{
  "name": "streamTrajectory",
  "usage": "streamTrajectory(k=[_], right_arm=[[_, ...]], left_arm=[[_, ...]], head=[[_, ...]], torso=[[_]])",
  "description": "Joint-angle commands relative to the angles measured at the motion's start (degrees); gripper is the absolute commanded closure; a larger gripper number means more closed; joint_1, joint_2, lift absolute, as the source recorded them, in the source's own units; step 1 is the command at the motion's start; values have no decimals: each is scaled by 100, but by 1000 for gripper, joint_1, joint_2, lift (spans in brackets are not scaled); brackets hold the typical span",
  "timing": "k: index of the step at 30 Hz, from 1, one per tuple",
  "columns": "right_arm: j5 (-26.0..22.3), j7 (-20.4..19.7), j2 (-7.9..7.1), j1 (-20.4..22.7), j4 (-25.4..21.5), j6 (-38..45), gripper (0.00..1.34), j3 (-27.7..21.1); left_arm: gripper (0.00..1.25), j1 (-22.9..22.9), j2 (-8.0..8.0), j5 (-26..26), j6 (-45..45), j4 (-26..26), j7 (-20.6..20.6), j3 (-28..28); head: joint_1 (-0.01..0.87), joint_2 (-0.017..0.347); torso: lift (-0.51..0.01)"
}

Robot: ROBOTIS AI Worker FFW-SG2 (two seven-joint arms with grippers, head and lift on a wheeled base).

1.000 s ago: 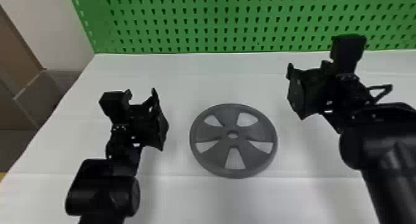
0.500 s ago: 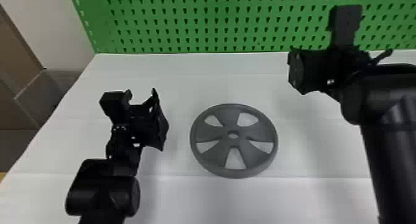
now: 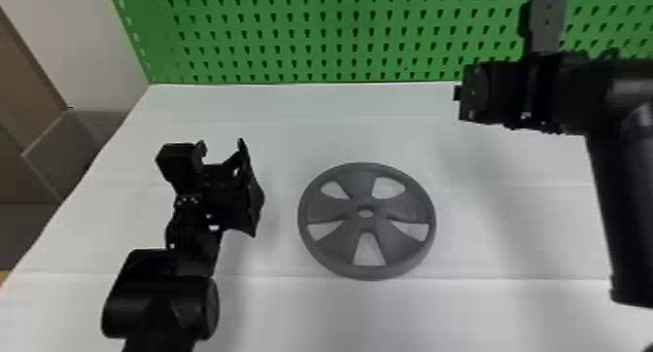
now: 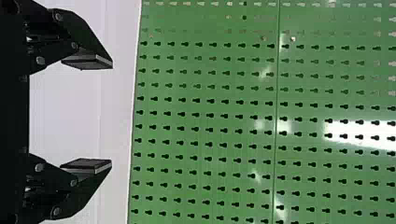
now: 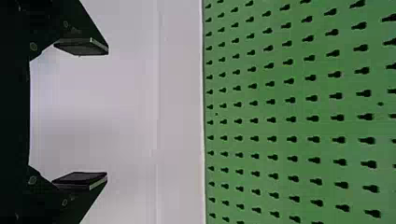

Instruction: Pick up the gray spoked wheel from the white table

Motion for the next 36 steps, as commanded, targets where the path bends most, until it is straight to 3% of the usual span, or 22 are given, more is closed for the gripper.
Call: streamTrajectory(k=[1,9,17,24,29,36], right_arm=[[-214,-9,-135,-429,460,643,321,204],[-240,-27,-258,-965,1040,1434,321,653],[-864,-27,-443,-1220,1910,1733,321,978],[-1013,-36,-495,-1422,2473,2058,321,1154],[-1418,-36,-566,-1571,2965,2243,321,1242],[-1822,-36,-742,-1826,3405,2436,321,1883]], left_arm=[[493,0,0,-40,42,-21,0,1],[493,0,9,-92,94,-56,0,1],[493,-9,62,-128,165,-109,0,10],[495,-44,132,-128,253,-144,0,-43],[495,-79,167,-136,305,-153,0,-104],[495,-149,202,-163,367,-179,0,-174]], head=[[779,101],[779,101],[779,101],[779,101],[779,101],[779,101]], torso=[[-72],[-72],[-72],[-72],[-72],[-72]])
